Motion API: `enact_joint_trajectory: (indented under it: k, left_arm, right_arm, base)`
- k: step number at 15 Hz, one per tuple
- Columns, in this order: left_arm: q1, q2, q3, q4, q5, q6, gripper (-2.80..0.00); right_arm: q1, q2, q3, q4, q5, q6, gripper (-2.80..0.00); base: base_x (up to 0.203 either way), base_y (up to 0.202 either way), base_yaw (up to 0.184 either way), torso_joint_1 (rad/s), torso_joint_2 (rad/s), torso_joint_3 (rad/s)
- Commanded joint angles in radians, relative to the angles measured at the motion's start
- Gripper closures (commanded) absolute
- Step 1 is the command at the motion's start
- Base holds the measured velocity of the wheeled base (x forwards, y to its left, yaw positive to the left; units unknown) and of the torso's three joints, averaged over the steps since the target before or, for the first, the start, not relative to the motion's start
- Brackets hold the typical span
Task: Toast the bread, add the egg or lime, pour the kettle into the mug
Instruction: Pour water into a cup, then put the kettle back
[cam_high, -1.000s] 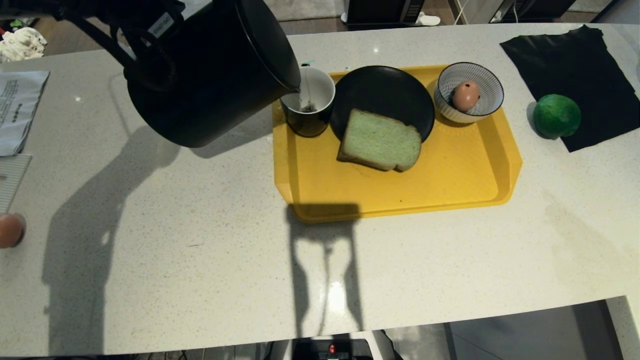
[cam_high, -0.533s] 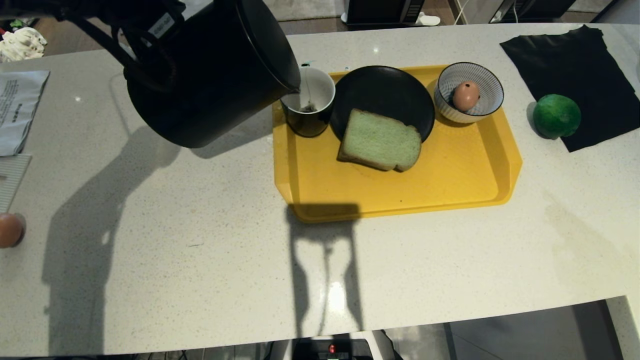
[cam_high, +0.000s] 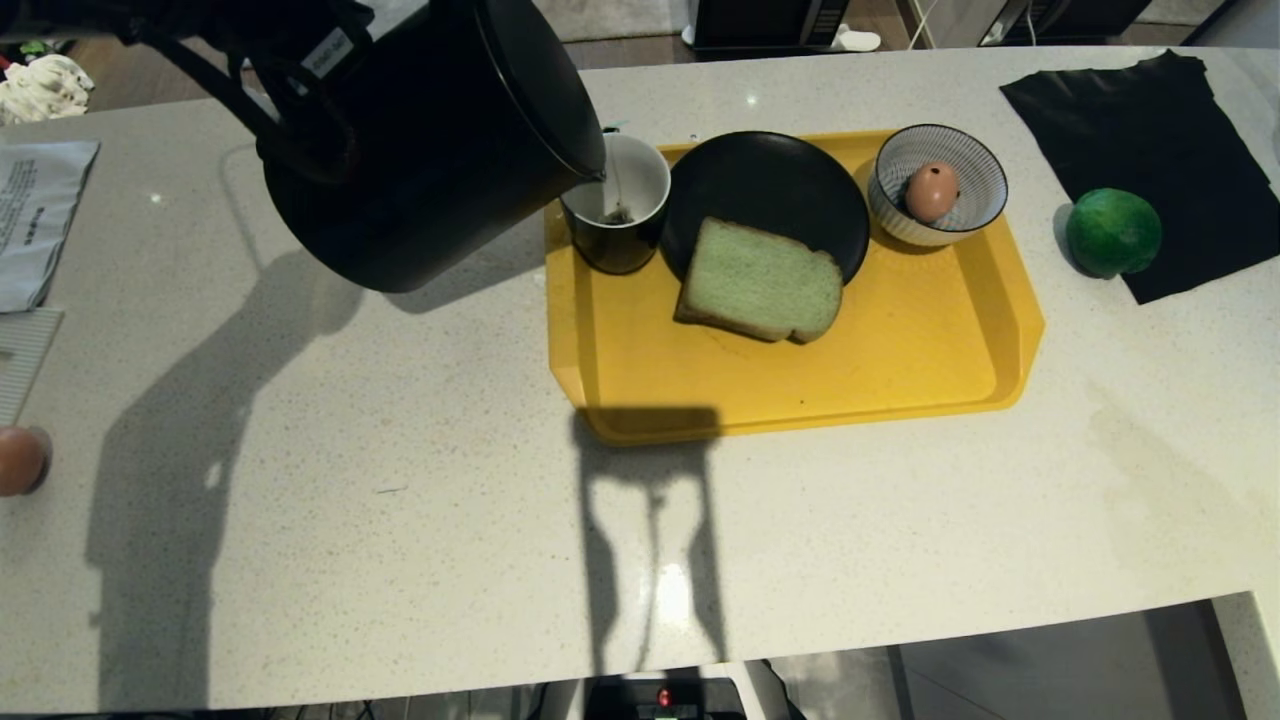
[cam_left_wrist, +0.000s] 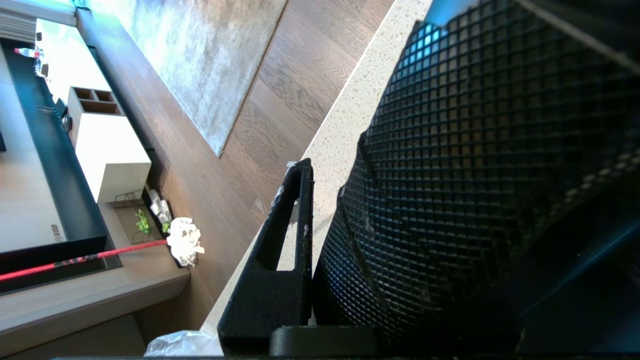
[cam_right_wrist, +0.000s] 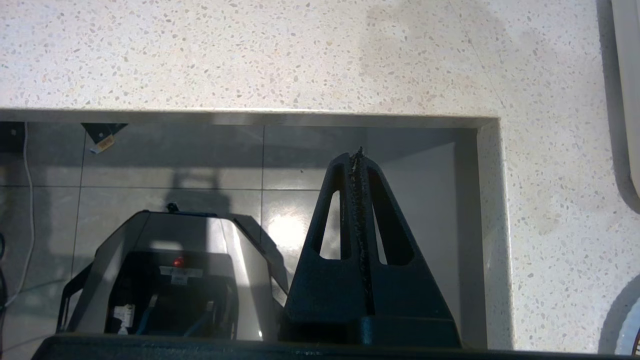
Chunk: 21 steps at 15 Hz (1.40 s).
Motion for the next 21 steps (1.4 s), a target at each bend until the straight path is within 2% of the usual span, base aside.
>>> enact_joint_trajectory:
  k: [1, 6, 15, 21]
  left_arm:
    - [0.001, -0.001, 0.000, 0.002, 0.010, 0.005, 0.00]
    - [0.003, -0.018, 0.000, -0.006, 0.018, -0.007, 0.00]
    - [0.020, -0.092, 0.002, -0.003, 0.004, -0.088, 0.00]
    - [0.054, -0.176, 0.036, 0.002, -0.014, -0.189, 0.00]
  right_arm:
    - [0.000, 0.001, 0.001, 0.000, 0.000, 0.000, 0.00]
    - [0.000, 0.001, 0.001, 0.000, 0.000, 0.000, 0.00]
    - [0.000, 0.002, 0.001, 0.000, 0.000, 0.000, 0.00]
    - [0.000, 0.002, 0.000, 0.000, 0.000, 0.000, 0.00]
  base:
    - [0.000, 0.000, 0.000, 0.000, 0.00, 0.000]
    - [0.000, 0.000, 0.000, 0.000, 0.00, 0.000]
    - [0.000, 0.000, 0.000, 0.000, 0.00, 0.000]
    - [0.000, 0.000, 0.000, 0.000, 0.00, 0.000]
